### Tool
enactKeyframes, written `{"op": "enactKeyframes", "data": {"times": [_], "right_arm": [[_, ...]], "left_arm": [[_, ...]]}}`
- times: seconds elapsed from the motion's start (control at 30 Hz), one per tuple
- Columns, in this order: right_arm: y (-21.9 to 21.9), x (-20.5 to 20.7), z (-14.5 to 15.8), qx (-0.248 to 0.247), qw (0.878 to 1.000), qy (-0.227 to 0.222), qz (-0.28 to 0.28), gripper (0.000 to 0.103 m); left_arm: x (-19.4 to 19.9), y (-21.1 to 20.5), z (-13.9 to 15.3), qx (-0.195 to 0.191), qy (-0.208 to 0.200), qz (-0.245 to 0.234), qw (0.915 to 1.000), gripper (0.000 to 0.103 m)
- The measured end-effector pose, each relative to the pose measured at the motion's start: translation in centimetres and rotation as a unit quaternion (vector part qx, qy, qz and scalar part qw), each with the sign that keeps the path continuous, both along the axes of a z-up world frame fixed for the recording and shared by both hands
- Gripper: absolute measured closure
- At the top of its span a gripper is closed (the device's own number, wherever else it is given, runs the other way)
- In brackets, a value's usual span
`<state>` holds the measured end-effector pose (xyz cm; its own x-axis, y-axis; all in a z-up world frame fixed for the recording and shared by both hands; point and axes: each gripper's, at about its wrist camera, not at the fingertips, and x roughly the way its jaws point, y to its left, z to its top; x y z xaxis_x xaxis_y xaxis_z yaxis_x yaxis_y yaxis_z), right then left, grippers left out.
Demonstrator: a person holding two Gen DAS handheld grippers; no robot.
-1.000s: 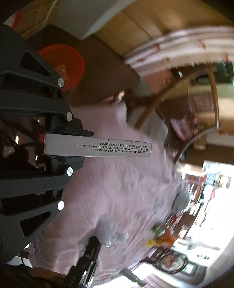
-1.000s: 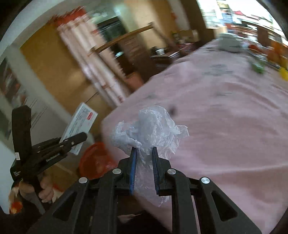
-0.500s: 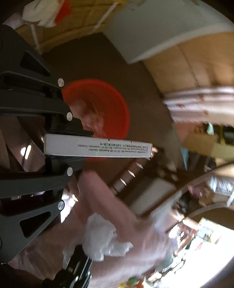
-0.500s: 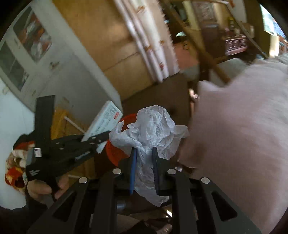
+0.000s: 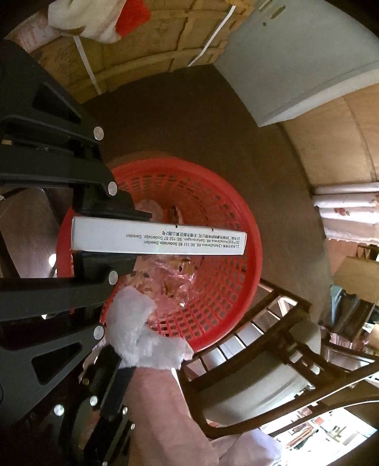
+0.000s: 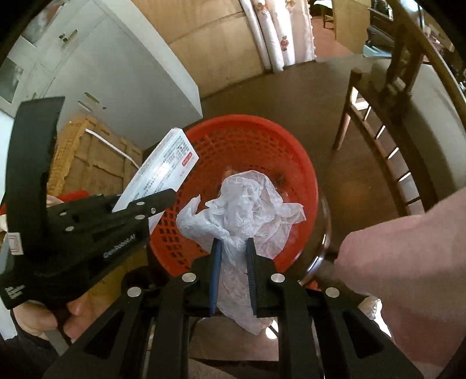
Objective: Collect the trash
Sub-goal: 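Open both tools to drop the box and tissue into the basket, then bring both open tools back over the table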
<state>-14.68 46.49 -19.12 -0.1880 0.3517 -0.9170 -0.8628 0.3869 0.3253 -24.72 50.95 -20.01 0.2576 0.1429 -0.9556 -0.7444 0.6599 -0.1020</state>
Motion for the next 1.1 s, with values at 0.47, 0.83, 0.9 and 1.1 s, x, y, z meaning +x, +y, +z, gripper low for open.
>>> {"op": "enactKeyframes", "data": {"times": [0.47,0.83,0.9,1.1], "right_arm": [[-0.3,-0.7,-1.8,0.005,1.0,0.007,0.002,0.05],[-3.7,-0.6,1.3,0.022,1.0,0.011,-0.001,0.049],[-5.1,-0.8,3.1,0.037,0.999,0.015,0.006,0.049],[-11.0,-0.2,10.1,0.089,0.995,-0.044,-0.005,0.043]], "left_arm": [[0.3,-0.3,0.3,0.02,0.007,0.007,0.9998,0.05],[-0.1,-1.3,3.4,0.04,-0.01,0.006,0.9991,0.05],[-0.1,-1.9,4.6,0.05,-0.02,0.005,0.9985,0.048],[0.3,-4.5,8.6,0.08,-0.056,-0.02,0.995,0.045]]}}
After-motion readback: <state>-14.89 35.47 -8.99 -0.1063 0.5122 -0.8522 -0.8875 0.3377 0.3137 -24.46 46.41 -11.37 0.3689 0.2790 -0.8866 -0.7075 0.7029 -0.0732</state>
